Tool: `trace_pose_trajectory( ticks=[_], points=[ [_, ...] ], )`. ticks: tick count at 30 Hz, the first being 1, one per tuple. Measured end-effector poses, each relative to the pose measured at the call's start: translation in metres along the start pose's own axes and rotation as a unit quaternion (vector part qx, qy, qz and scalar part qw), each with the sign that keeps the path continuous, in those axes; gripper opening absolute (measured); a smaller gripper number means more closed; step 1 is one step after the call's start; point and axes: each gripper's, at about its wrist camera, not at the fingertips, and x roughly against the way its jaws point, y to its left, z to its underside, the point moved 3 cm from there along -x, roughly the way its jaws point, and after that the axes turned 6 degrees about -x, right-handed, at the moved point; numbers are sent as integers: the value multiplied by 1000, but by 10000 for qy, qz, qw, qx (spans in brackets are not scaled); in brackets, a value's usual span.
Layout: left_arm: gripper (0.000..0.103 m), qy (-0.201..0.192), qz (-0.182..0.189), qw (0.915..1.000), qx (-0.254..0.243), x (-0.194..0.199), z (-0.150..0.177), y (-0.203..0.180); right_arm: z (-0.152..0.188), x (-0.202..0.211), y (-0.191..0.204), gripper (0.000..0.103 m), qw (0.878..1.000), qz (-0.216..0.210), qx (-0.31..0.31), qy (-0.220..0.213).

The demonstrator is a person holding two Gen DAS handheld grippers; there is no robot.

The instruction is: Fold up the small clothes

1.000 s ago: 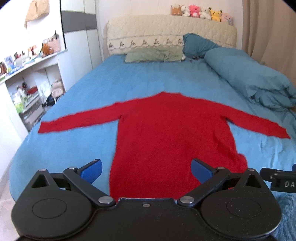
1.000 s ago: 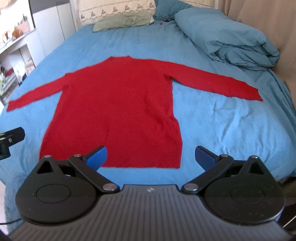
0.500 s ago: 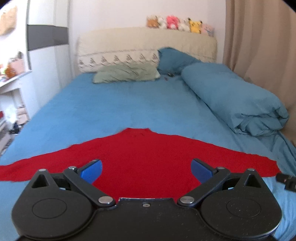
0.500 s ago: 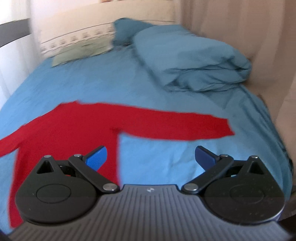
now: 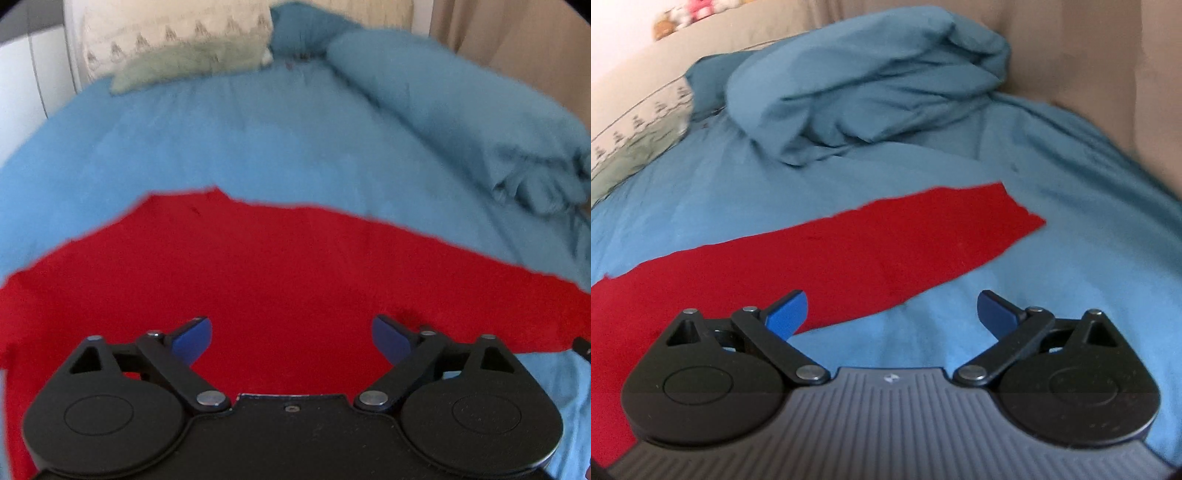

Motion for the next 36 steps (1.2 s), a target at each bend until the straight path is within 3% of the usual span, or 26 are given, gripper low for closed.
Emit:
trace_pose_trajectory(
  ticks=[3,8,10,13,14,15,17,18,21,26,30,33,36],
  points=[
    [94,237,231,9993,150,-31,8,-2,8,-29,-9,103,9997,65,-216,5],
    [95,435,53,9990,62,-61,14,1,9,-71,-21,101,9974,168,-684,-150],
    [96,479,38,9988,49,-64,15,6,6,-75,-24,94,9958,158,-833,-353],
    [96,435,-2,9991,19,-66,18,14,-3,-81,-25,70,9936,399,-925,-509],
    [96,421,-2,9991,23,-63,20,17,-6,-83,-26,59,9930,441,-954,-540],
    [96,417,-2,9991,17,-63,21,21,-9,-85,-27,41,9926,456,-980,-552],
    [96,426,-65,9991,-27,-60,25,32,-15,-89,-29,25,9923,464,-1014,-531],
    [96,437,-122,9990,-37,-57,28,39,-19,-91,-29,20,9928,440,-1003,-480],
    [96,474,-214,9986,101,-52,28,63,-34,-81,-13,20,9946,213,-877,-518],
    [96,307,-296,9970,650,-28,26,121,-58,-38,73,20,9927,-854,-324,-788],
    [96,88,-573,9945,876,1,27,160,-53,-4,180,20,9768,-1977,173,-806],
    [97,21,-809,9920,972,16,34,187,-24,12,264,20,9578,-2776,528,-523],
    [97,117,-868,9901,1095,21,46,210,30,17,329,20,9429,-3170,1008,-159]
  ],
)
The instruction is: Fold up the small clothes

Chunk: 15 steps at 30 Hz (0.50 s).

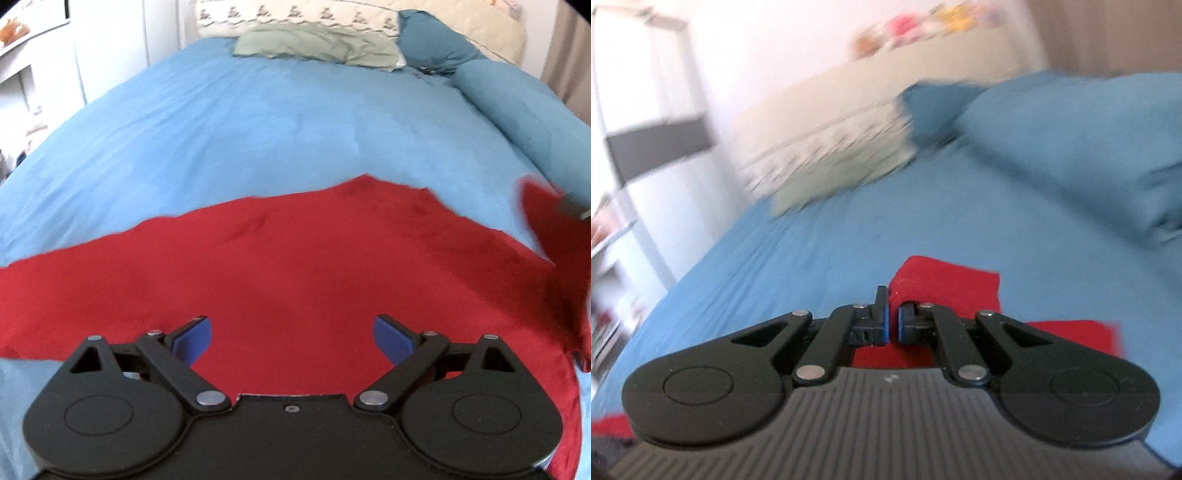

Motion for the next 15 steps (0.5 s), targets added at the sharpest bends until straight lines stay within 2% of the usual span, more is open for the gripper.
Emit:
trace_pose_trajectory(
  ticks=[4,7,9,11,13,15],
  points=[
    [97,127,-64,9999,-69,-3,10,23,89,-44,48,19,9946,122,631,810],
    [97,122,-124,9998,-115,1,13,33,129,-53,55,19,9912,180,743,1078],
    [97,51,-153,9998,-117,3,11,38,135,-48,59,20,9927,160,684,983],
    [97,-49,-196,9998,-81,5,10,42,134,-40,68,19,9940,-40,609,902],
    [98,-91,-170,9998,-74,5,8,43,132,-34,81,19,9926,-290,852,819],
    [98,-70,-7,9999,-89,5,7,45,140,-29,93,21,9875,-616,1118,922]
  ],
)
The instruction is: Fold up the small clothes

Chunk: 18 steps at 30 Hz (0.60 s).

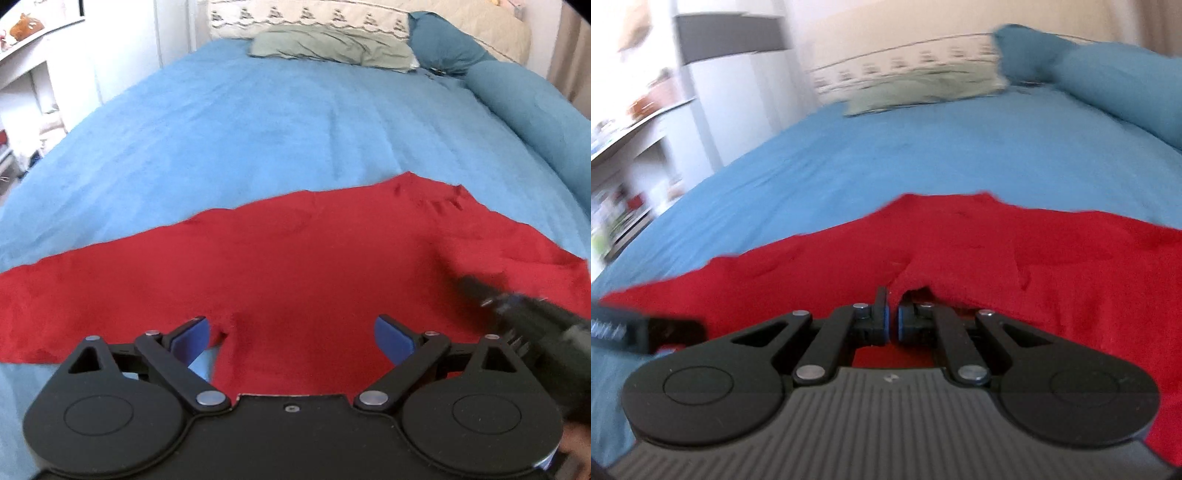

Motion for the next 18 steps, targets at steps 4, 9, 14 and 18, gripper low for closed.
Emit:
trace_pose_trajectory(
  ticks=[4,9,14,18],
  points=[
    [98,-41,162,9996,-206,2,0,-14,19,5,1,50,9990,-61,163,401],
    [99,-233,303,9955,-863,8,-7,-52,23,33,-19,93,9985,144,508,161],
    [101,-351,437,9793,-1946,1,-5,-108,26,62,-63,100,9974,313,584,294],
    [101,-307,404,9658,-2542,-17,3,-143,20,80,-94,100,9963,483,638,311]
  ],
)
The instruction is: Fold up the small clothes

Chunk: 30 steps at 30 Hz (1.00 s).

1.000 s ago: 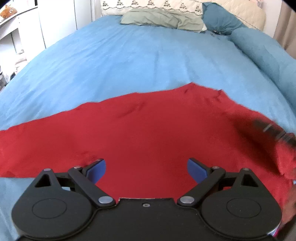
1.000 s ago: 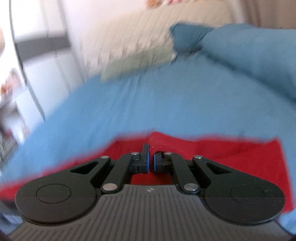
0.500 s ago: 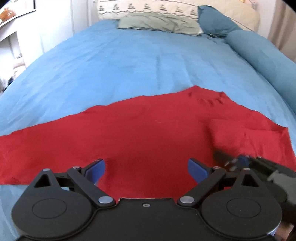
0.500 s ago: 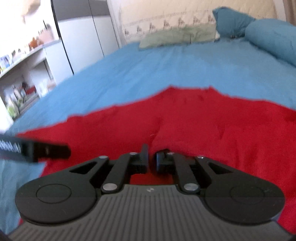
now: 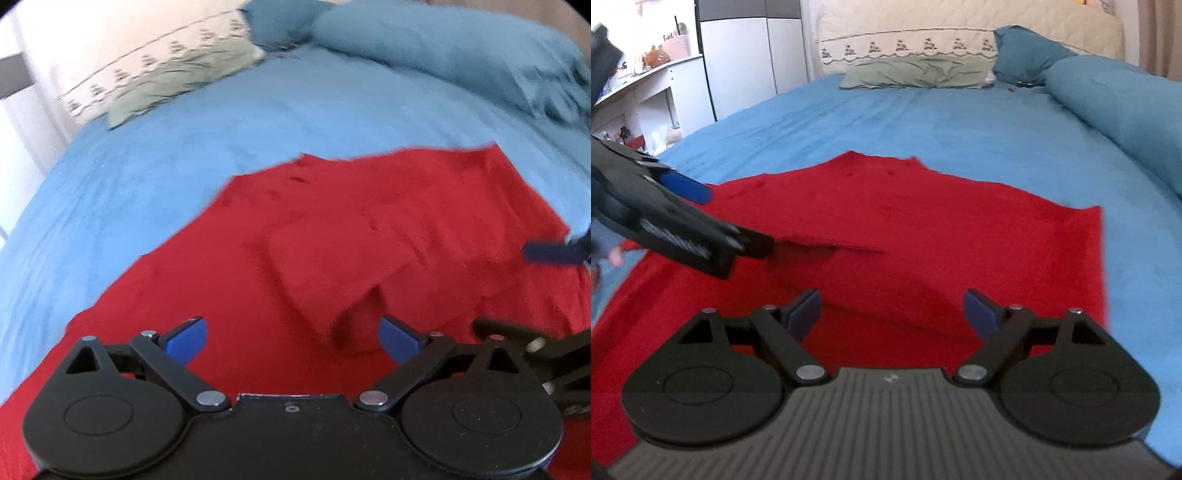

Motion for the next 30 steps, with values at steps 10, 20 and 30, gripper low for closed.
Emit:
trace_pose_trajectory(
  ticks=[10,20,30],
  points=[
    [92,-63,-239,9995,197,-37,-5,-4,12,20,-32,100,9997,124,-184,37],
    [57,-207,273,9942,1016,-41,-1,12,27,6,-31,101,9992,253,-293,73],
    [45,-559,74,9973,465,-53,-25,-9,27,1,-29,102,9988,404,-233,131]
  ],
)
